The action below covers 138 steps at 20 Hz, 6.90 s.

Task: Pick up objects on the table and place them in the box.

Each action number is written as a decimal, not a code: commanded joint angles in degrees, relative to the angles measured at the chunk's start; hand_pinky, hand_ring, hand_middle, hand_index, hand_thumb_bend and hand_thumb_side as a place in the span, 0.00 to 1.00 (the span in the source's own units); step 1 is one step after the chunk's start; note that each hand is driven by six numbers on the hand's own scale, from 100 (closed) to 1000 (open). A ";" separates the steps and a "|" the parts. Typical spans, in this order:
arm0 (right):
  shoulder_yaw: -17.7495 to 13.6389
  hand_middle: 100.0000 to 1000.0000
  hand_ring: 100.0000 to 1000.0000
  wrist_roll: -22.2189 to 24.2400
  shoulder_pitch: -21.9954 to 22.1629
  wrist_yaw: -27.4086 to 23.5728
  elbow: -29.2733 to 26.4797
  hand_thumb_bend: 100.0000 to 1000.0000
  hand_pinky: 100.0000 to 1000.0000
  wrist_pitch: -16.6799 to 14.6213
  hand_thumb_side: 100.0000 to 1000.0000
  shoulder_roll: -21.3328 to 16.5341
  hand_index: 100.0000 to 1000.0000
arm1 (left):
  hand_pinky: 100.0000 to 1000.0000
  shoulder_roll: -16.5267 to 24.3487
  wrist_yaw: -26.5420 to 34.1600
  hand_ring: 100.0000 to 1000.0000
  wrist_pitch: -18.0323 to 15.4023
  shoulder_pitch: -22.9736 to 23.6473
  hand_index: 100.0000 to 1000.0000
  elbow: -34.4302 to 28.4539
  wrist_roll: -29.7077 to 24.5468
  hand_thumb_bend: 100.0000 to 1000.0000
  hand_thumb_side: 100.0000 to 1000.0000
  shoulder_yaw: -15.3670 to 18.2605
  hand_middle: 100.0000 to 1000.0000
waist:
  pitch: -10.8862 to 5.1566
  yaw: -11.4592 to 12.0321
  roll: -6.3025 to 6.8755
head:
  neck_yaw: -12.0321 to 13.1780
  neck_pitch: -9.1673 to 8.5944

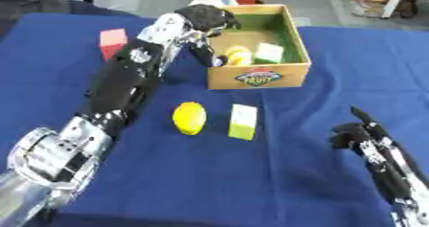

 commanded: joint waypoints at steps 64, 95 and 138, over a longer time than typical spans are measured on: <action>0.02 0.63 0.62 -0.01 -0.89 -0.20 -0.46 0.00 0.61 0.01 0.68 -0.29 1.00 | 0.63 4.84 6.85 0.44 3.67 -2.08 0.73 -4.96 2.70 0.02 0.15 2.13 0.47 | -1.10 -0.15 0.06 | -1.03 -1.65; -0.42 0.63 0.62 -0.39 -0.83 0.06 -0.26 0.00 0.61 -0.03 0.68 -0.94 1.00 | 0.74 16.79 19.24 0.61 8.09 -0.96 0.84 -5.06 -5.40 0.00 0.16 8.29 0.66 | -1.17 1.18 0.30 | -2.23 -1.61; 0.52 0.63 0.62 0.42 -1.19 -0.27 -0.19 0.00 0.61 0.14 0.70 0.10 1.00 | 0.91 1.08 -4.28 0.90 16.32 -2.74 1.00 0.95 8.87 0.47 0.78 5.55 0.95 | -0.24 -2.14 -0.15 | -0.82 -2.52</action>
